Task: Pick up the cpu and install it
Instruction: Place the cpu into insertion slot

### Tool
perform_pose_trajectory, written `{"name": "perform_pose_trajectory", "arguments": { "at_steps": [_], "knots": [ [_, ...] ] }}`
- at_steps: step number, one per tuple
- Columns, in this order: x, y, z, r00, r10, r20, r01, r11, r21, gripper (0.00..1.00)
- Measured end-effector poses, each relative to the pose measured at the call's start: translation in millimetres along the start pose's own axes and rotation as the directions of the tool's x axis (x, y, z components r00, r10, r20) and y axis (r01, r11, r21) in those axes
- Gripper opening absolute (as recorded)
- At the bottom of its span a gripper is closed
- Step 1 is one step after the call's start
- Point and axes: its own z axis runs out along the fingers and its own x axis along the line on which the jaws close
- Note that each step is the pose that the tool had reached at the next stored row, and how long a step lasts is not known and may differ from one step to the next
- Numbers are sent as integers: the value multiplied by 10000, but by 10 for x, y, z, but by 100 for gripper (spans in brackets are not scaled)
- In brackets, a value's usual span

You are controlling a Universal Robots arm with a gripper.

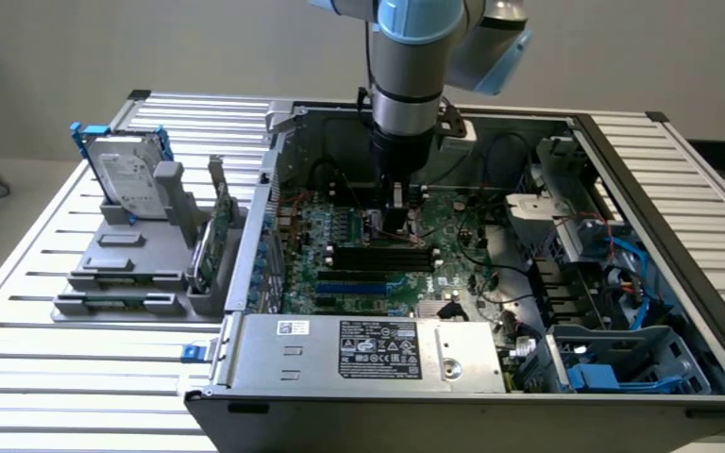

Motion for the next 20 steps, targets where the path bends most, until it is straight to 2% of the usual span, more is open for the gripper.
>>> {"name": "perform_pose_trajectory", "arguments": {
  "at_steps": [20],
  "knots": [
    [-23, 3, 15, 10000, -1, 4, 1, 10000, 0, 54]
  ]
}}
